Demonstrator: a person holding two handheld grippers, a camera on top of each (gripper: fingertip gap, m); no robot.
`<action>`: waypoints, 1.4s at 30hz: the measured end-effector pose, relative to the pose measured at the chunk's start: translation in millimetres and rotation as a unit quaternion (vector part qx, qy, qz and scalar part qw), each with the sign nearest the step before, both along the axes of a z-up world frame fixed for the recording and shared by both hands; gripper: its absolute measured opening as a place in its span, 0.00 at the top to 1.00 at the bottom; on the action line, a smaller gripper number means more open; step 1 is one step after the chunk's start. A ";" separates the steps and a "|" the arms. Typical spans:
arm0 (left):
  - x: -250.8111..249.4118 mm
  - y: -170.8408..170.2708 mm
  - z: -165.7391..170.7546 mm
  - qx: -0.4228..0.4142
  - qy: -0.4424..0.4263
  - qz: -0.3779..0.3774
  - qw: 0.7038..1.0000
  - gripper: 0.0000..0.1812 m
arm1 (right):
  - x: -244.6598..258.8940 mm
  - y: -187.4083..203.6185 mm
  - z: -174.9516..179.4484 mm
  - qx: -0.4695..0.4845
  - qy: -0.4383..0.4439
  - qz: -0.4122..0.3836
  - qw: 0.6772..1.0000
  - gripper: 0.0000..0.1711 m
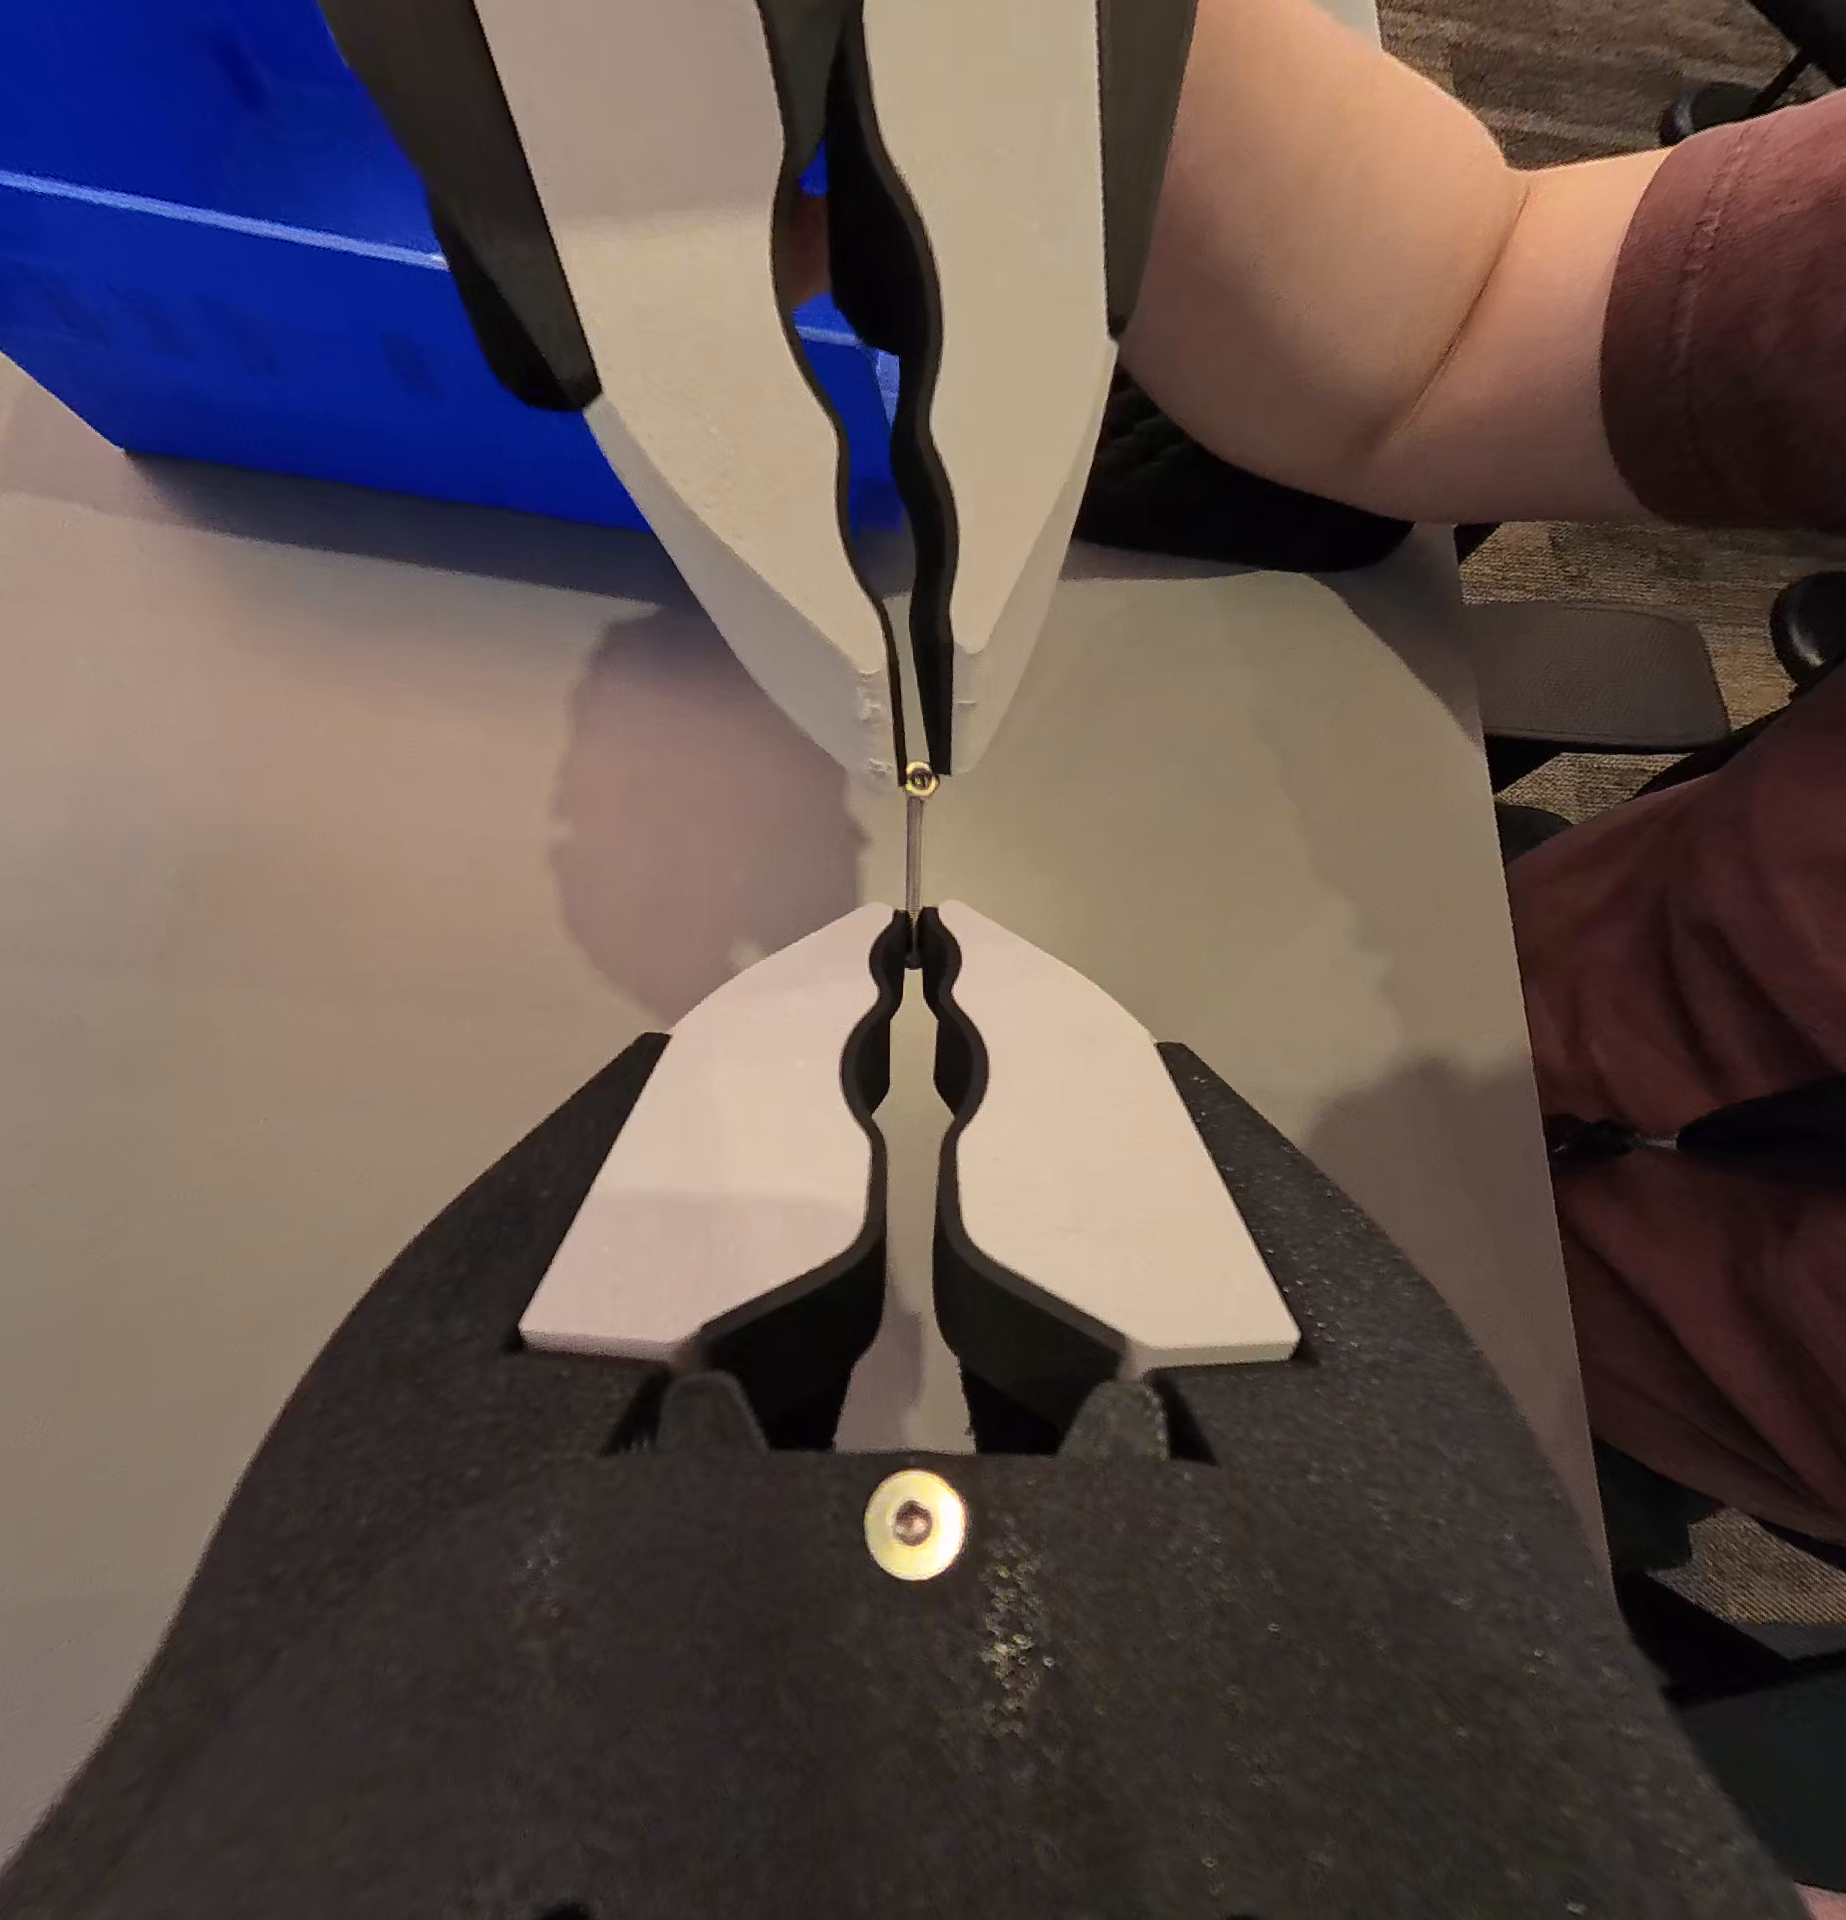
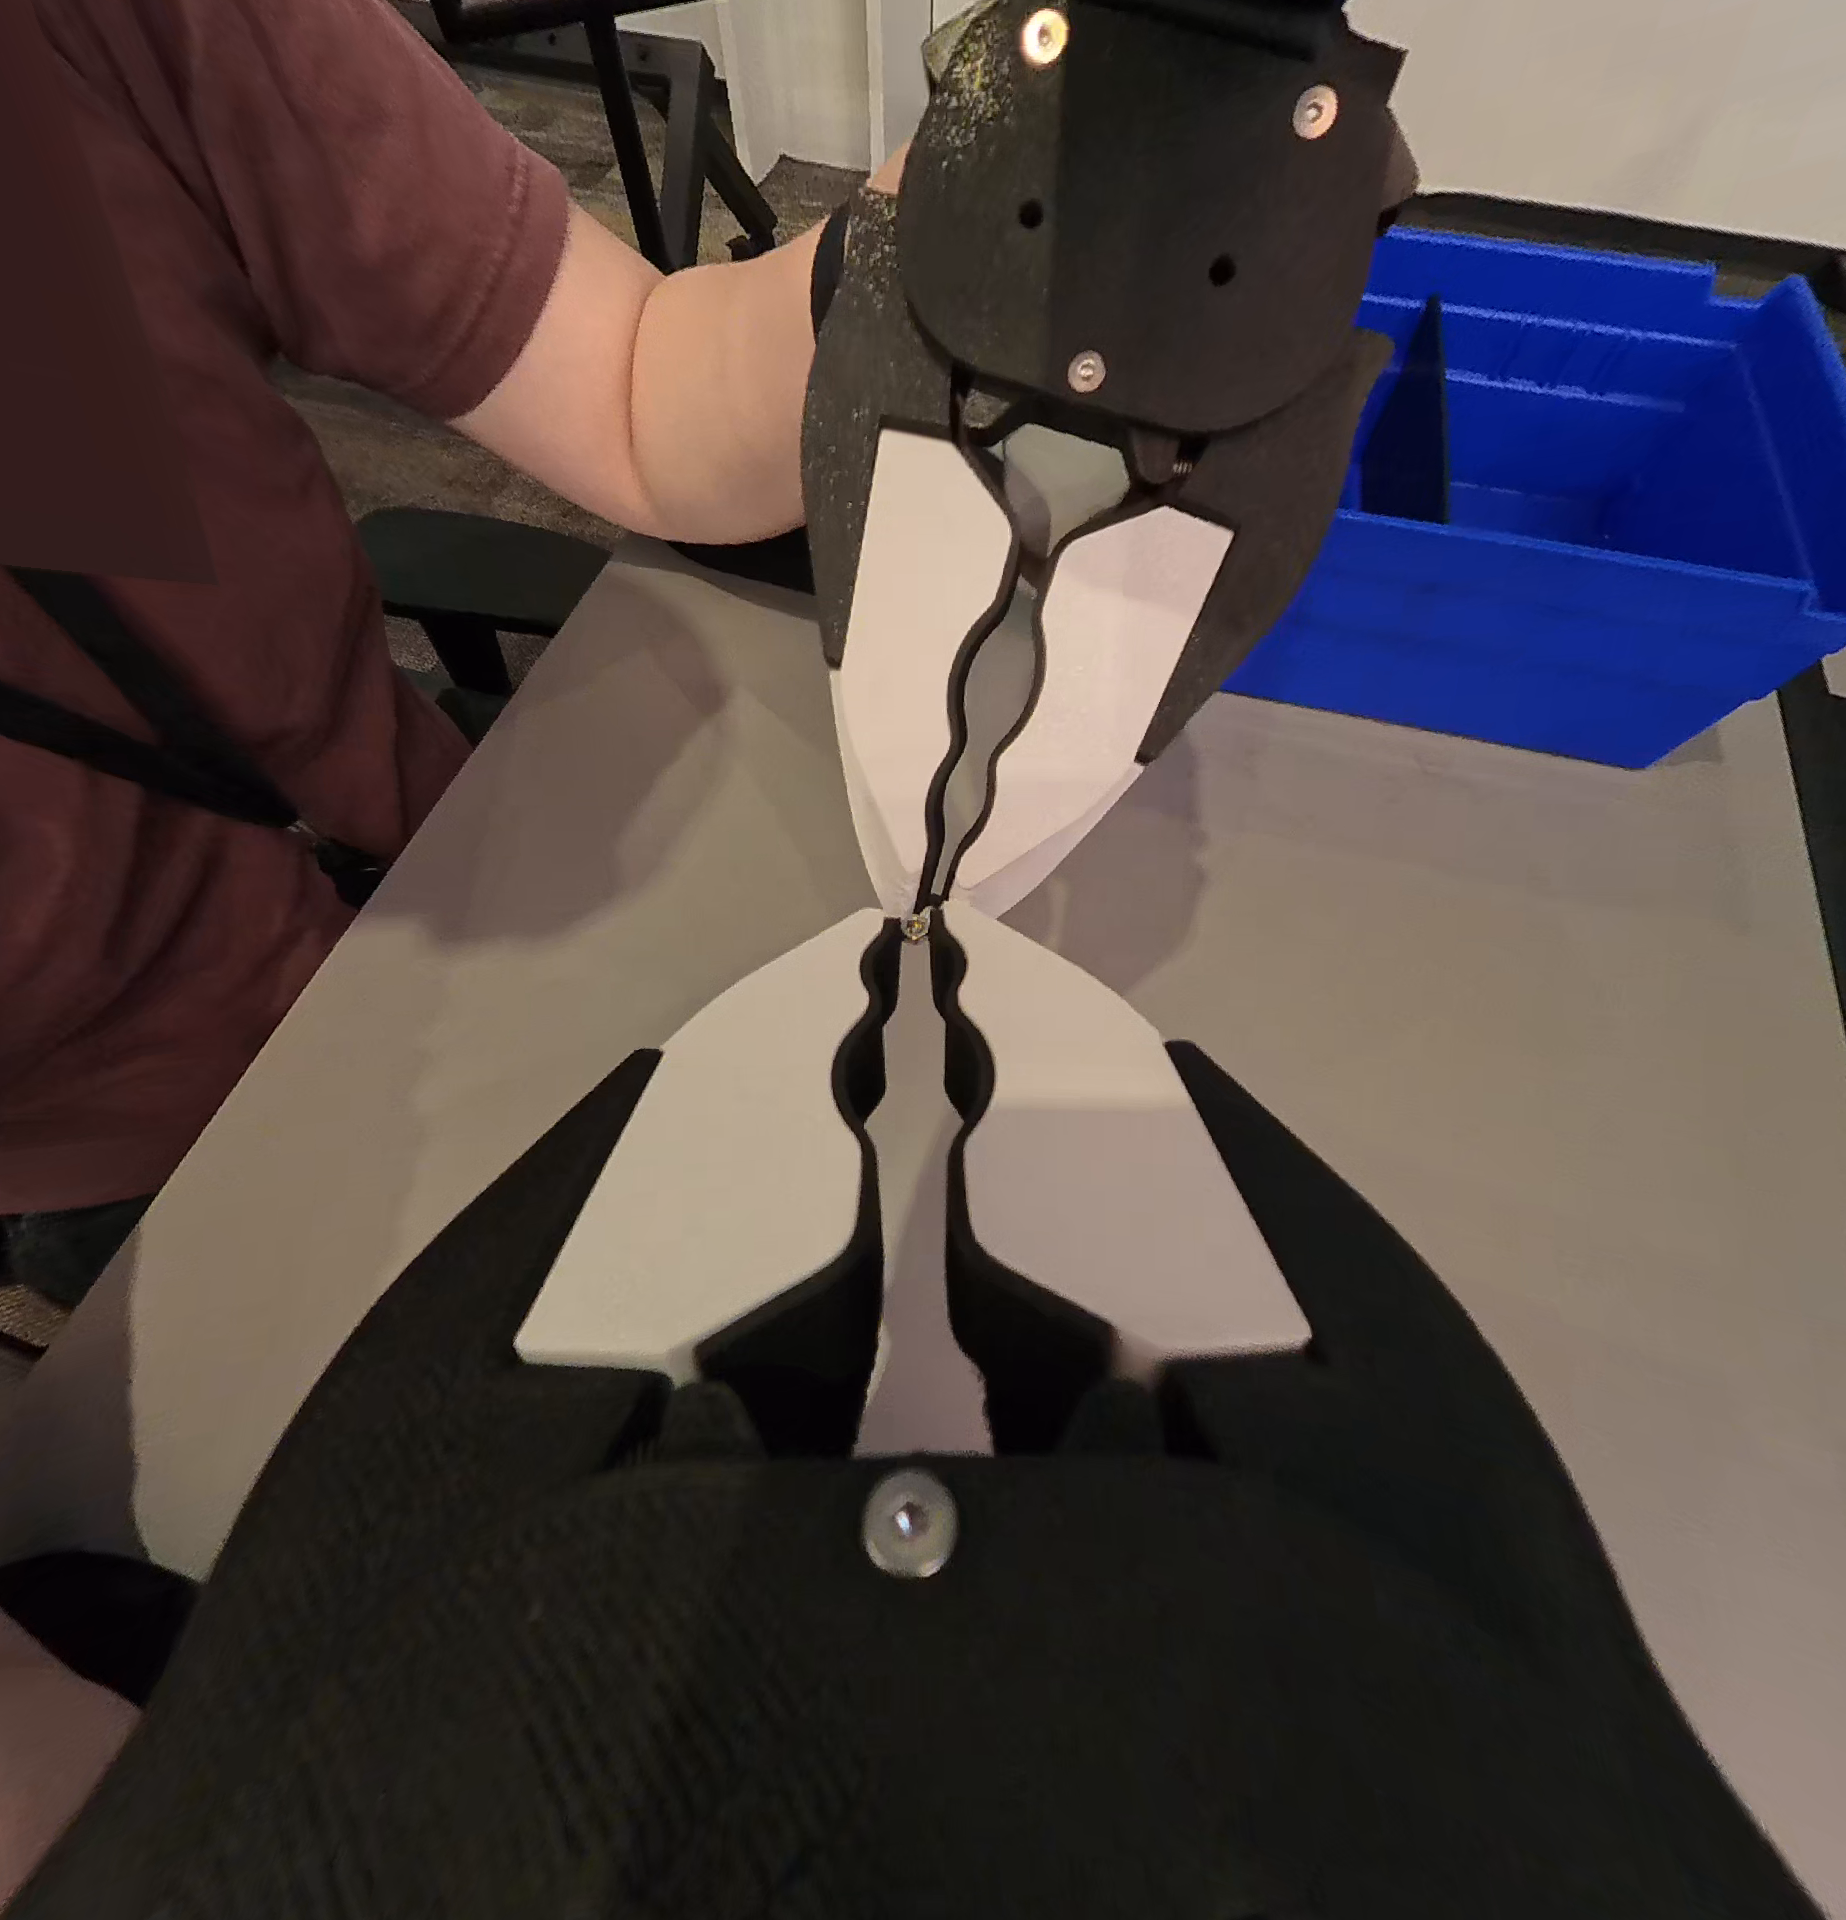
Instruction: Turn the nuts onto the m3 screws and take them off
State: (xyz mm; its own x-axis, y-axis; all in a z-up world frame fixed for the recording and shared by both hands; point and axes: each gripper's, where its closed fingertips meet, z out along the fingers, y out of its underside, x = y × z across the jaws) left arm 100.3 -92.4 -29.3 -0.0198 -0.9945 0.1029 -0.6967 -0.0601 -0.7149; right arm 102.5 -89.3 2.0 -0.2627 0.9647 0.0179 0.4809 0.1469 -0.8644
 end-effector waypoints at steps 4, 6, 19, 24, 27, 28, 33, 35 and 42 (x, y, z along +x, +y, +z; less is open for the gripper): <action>1.4 -0.9 4.3 -0.001 -0.012 -0.001 1.000 0.99 | 0.7 -0.9 4.7 -0.002 0.015 0.004 1.000 0.97; 2.7 -0.4 7.6 0.003 -0.022 -0.001 1.000 0.99 | 1.0 -0.4 8.6 -0.002 0.027 0.004 1.000 0.97; 9.3 6.8 32.7 0.006 -0.106 0.010 0.994 0.99 | 4.8 2.1 42.5 -0.030 0.122 0.003 0.992 0.97; 14.0 13.8 45.2 0.020 -0.161 0.017 0.987 0.99 | 5.9 9.8 58.2 -0.039 0.160 -0.022 0.986 0.97; 15.1 15.1 48.0 0.025 -0.171 0.020 0.985 0.99 | 6.3 10.6 59.9 -0.033 0.163 -0.026 0.986 0.97; 15.2 14.4 48.6 0.023 -0.173 0.018 0.984 0.99 | 6.5 11.2 60.3 -0.032 0.164 -0.027 0.986 0.97; 15.3 12.4 49.3 0.020 -0.173 0.015 0.985 0.99 | 7.1 13.7 59.7 -0.037 0.166 -0.031 0.985 0.97; 15.4 12.3 49.4 0.021 -0.172 0.016 0.985 0.99 | 6.5 13.7 57.8 -0.039 0.163 -0.029 0.985 0.97; 15.2 10.3 51.3 0.021 -0.175 0.013 0.984 0.99 | 4.8 10.7 55.5 -0.043 0.157 -0.021 0.986 0.97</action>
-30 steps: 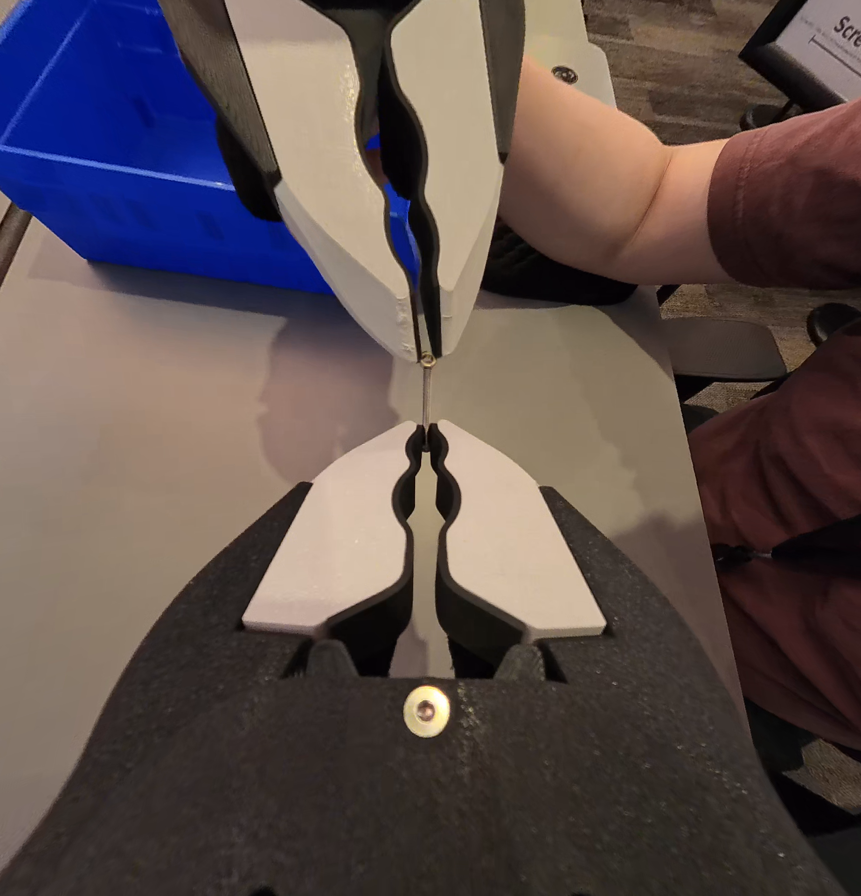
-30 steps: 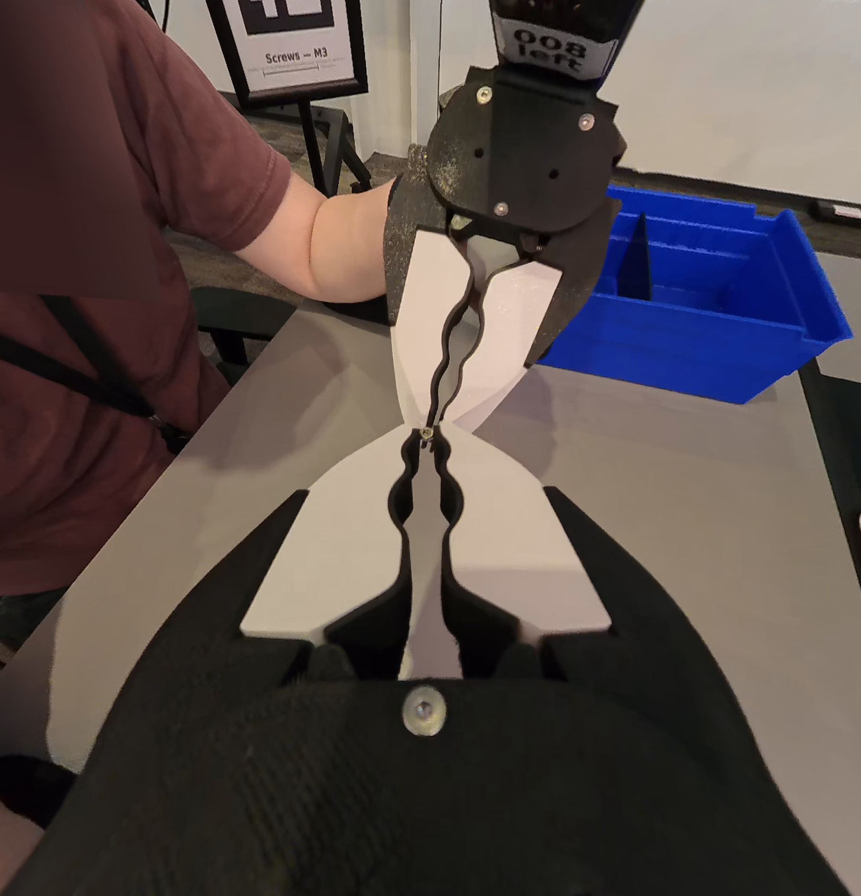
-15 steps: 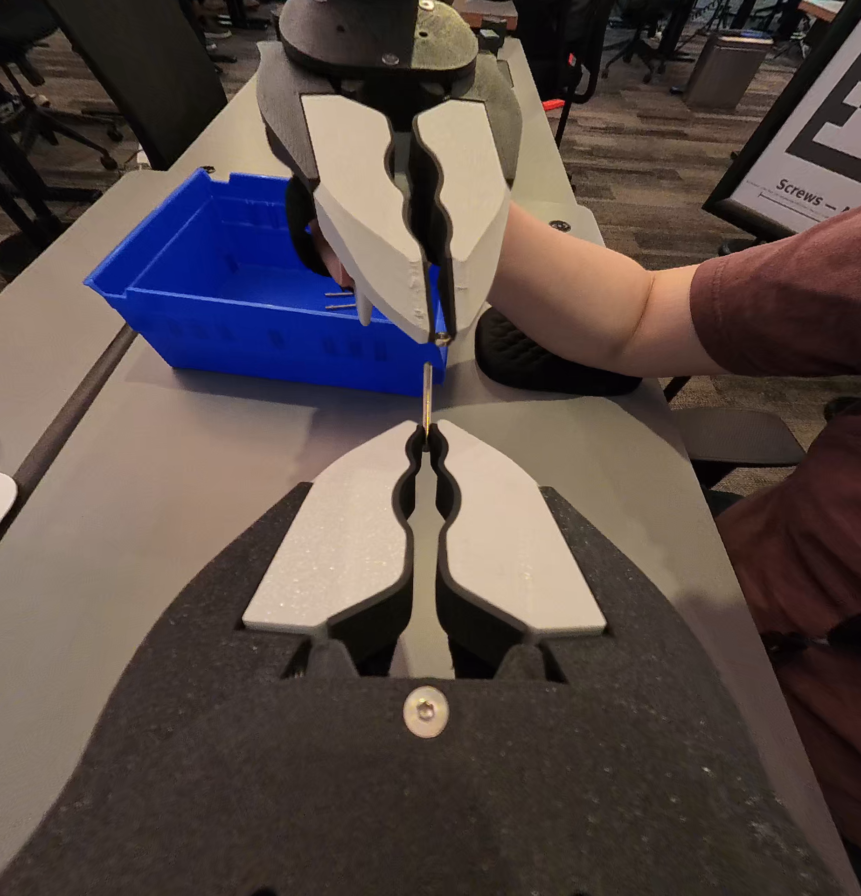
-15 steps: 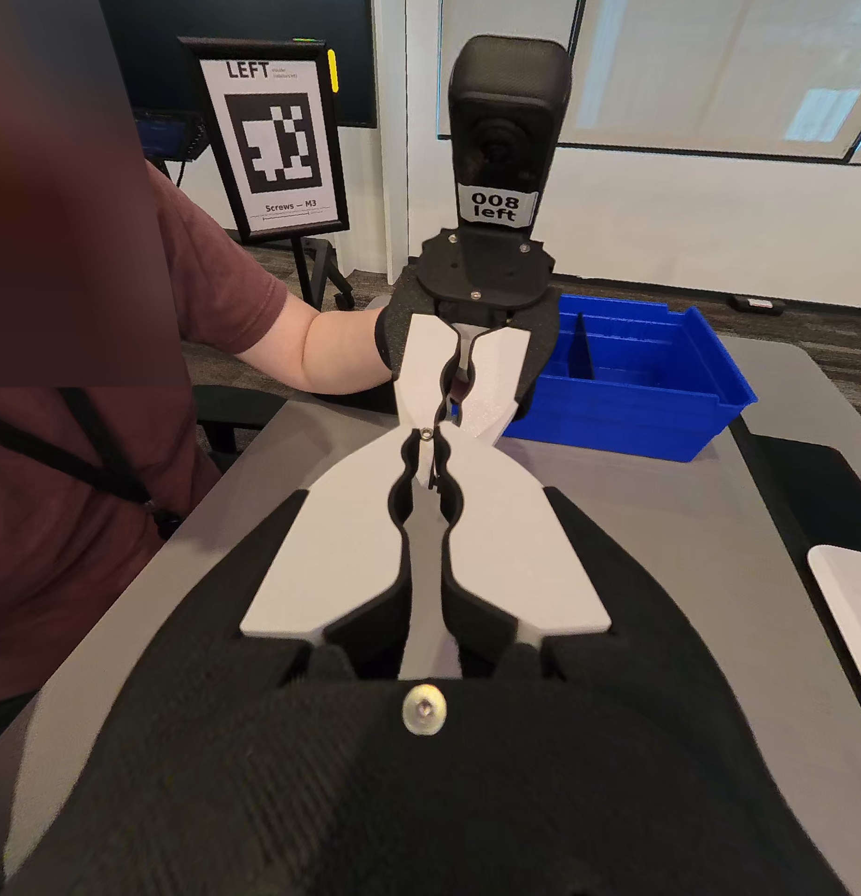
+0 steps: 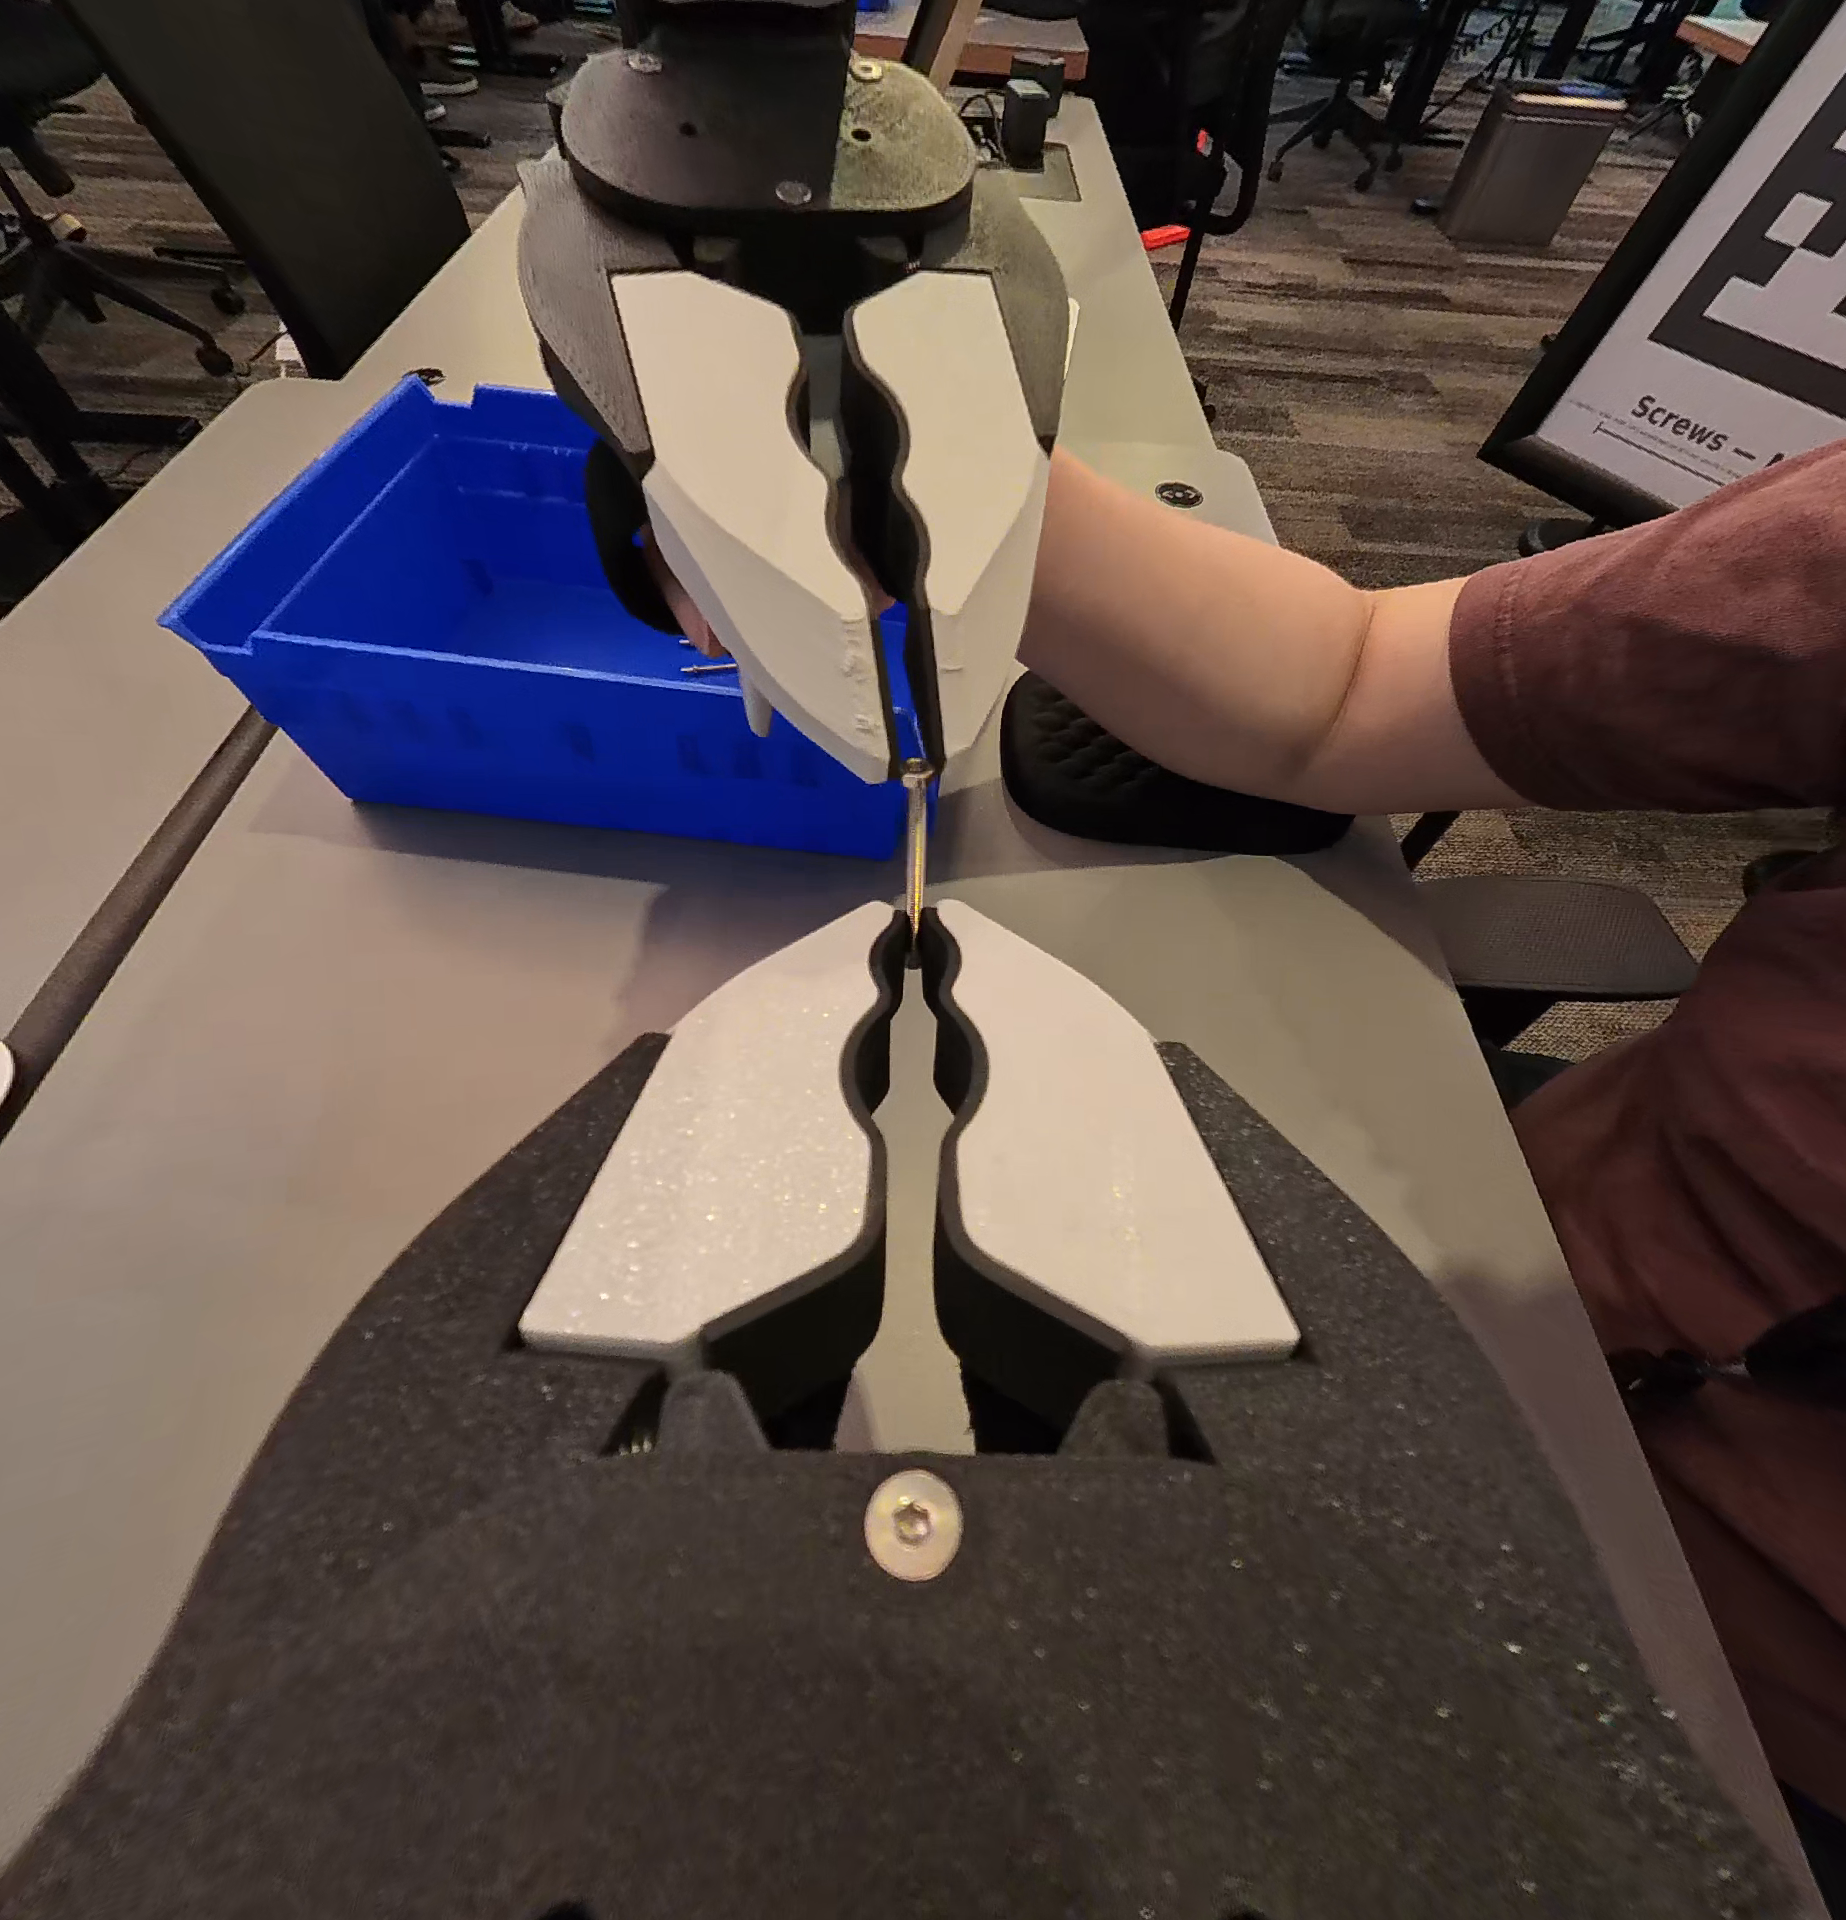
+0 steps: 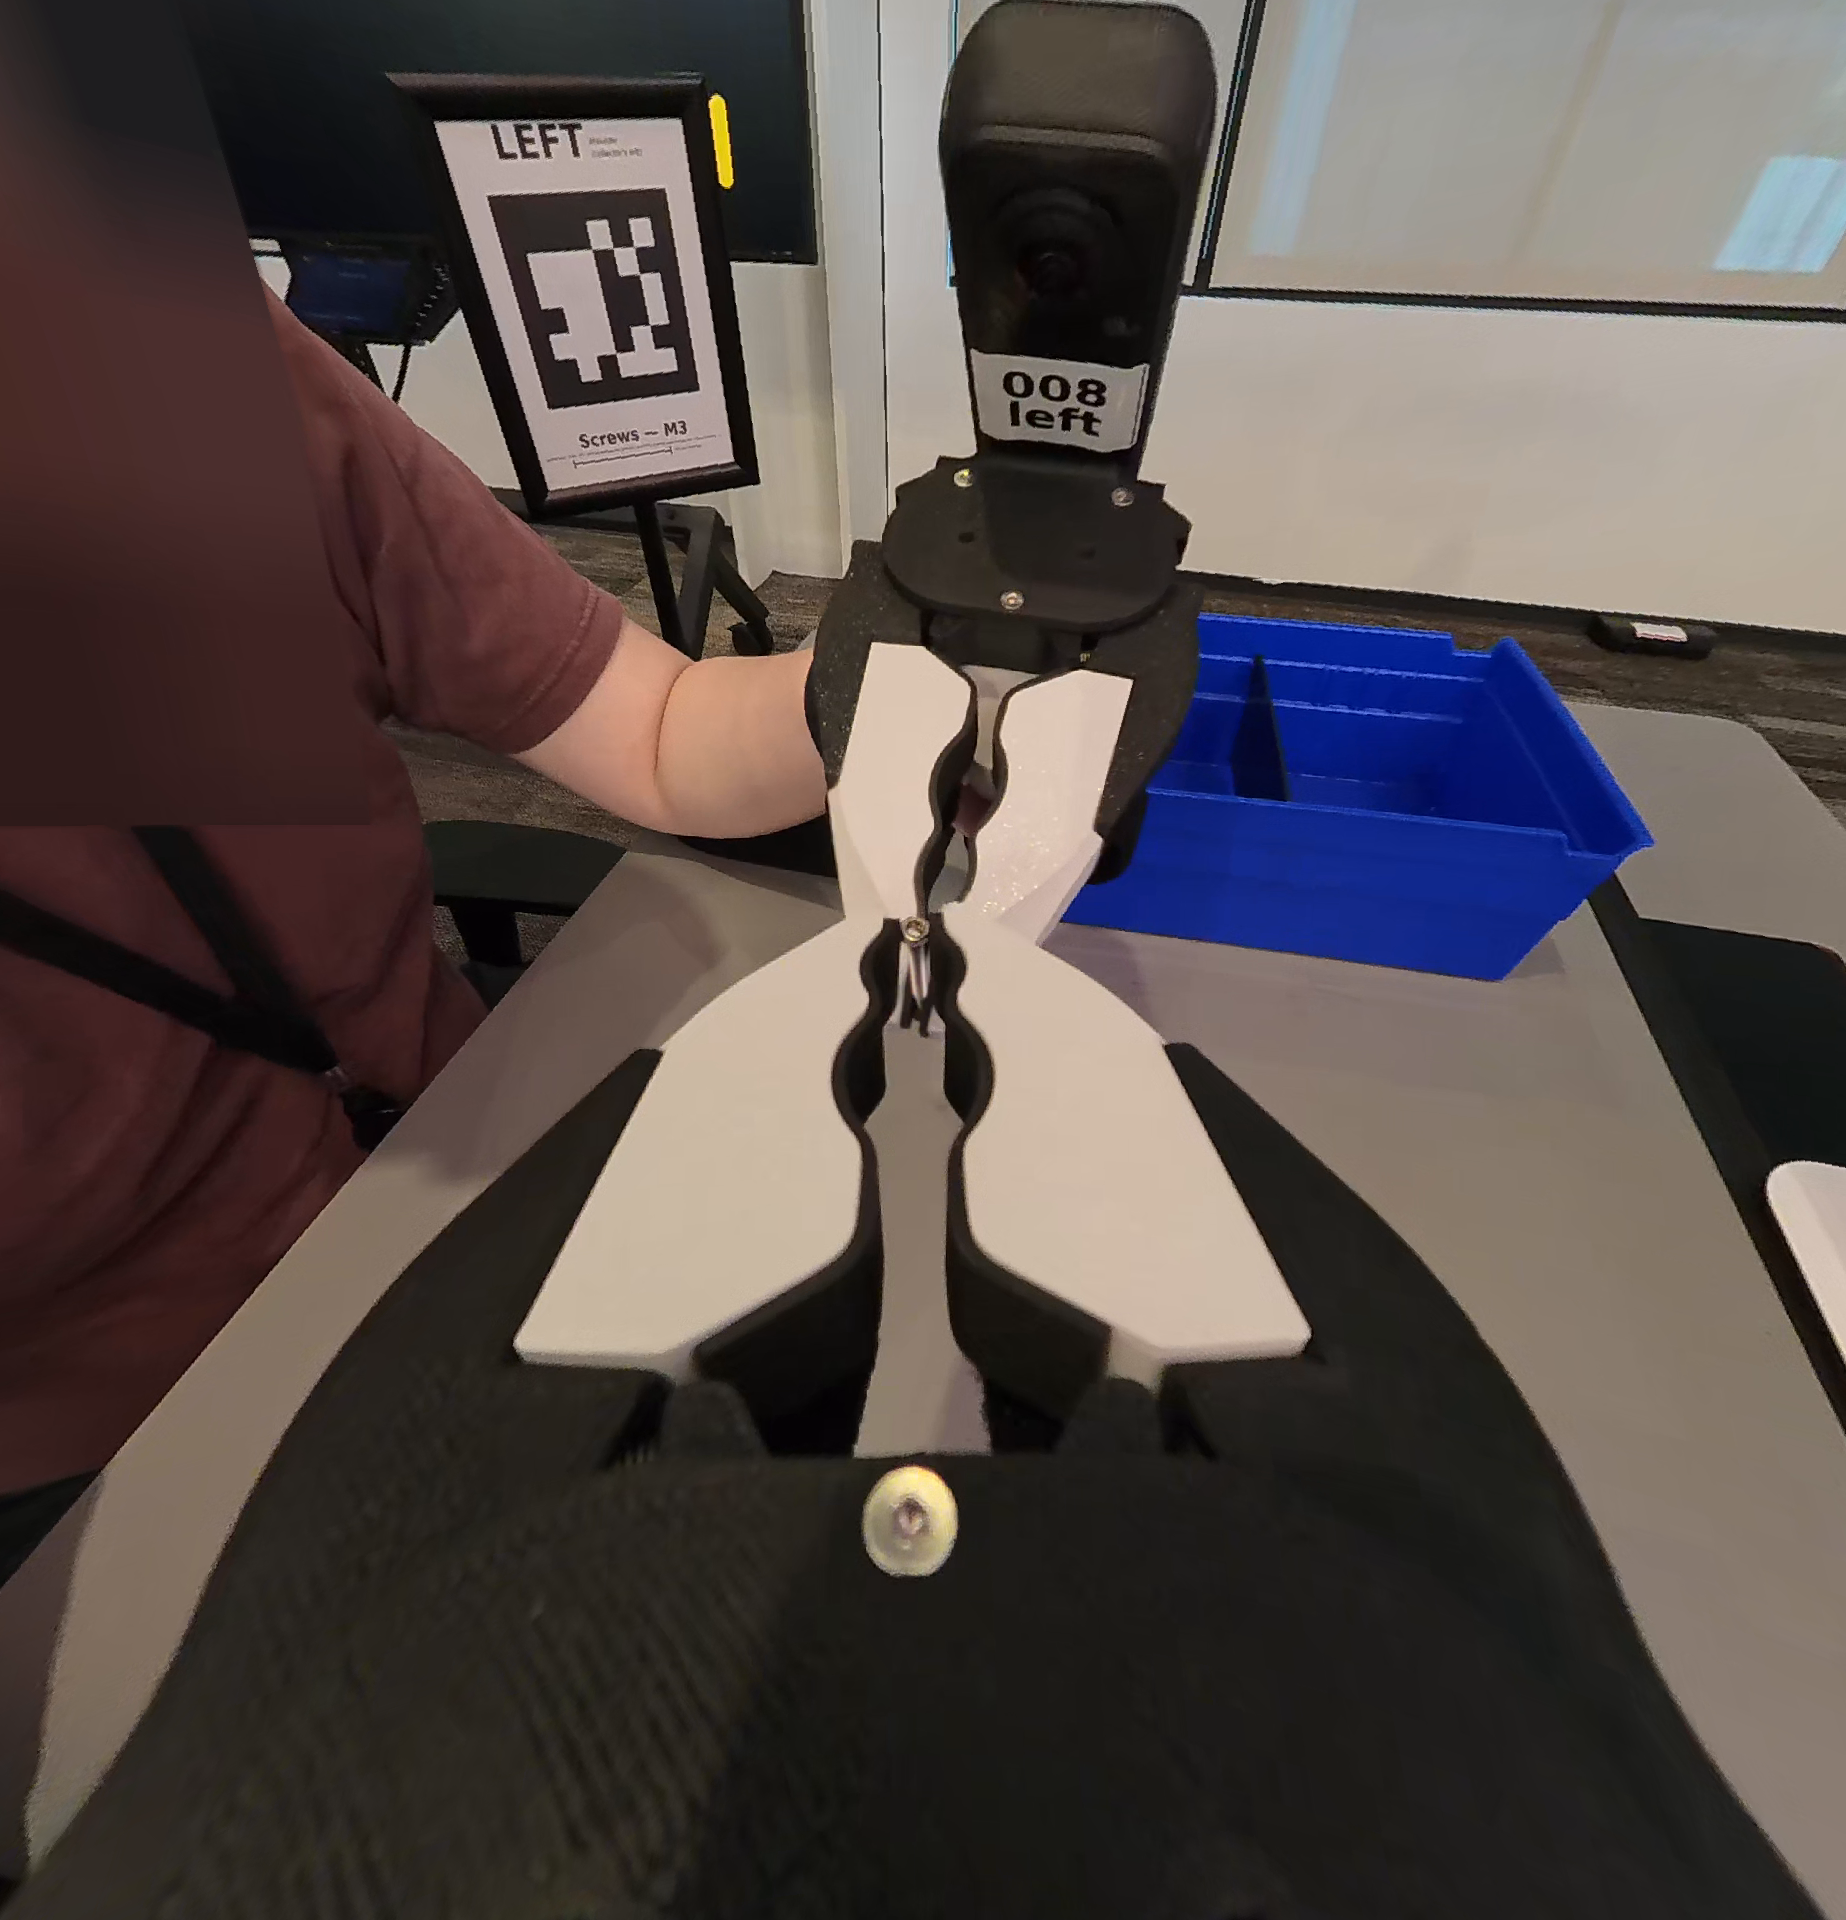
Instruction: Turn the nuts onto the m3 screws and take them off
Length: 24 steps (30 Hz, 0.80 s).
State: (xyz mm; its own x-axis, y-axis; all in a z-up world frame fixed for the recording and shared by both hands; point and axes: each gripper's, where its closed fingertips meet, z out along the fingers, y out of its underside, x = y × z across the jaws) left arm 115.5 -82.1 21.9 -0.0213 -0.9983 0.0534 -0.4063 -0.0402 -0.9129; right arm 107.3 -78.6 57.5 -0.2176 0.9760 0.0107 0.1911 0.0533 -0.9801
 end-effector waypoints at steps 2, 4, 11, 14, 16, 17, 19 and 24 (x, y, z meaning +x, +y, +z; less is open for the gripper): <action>-0.3 0.0 0.4 -0.002 0.000 0.000 1.000 0.99 | 0.6 -0.5 -0.1 0.000 0.000 0.002 1.000 0.97; -0.2 -0.2 0.3 -0.002 0.000 -0.001 1.000 0.99 | 0.9 -0.5 -0.5 -0.002 -0.001 0.003 1.000 0.97; 0.6 -3.6 3.5 -0.008 -0.009 -0.009 1.000 0.99 | 1.7 -3.1 1.8 -0.010 0.007 0.014 1.000 0.97; 0.9 -4.3 3.4 -0.003 -0.009 -0.010 1.000 0.99 | 1.3 -4.3 2.2 -0.013 0.008 0.018 1.000 0.97; 1.4 -2.9 3.6 0.003 -0.007 -0.003 1.000 0.99 | 1.2 -3.5 2.7 -0.016 0.008 0.016 1.000 0.97; 1.4 -2.2 4.1 0.004 -0.008 0.001 1.000 0.99 | 1.3 -2.7 3.0 -0.017 0.009 0.013 1.000 0.97; 0.3 3.3 4.3 0.004 -0.003 0.022 1.000 0.99 | 1.0 2.3 3.3 -0.021 0.003 -0.006 1.000 0.97; -6.5 22.3 4.3 -0.019 0.005 0.088 0.996 0.99 | -6.0 23.0 2.6 -0.046 -0.020 -0.085 0.995 0.97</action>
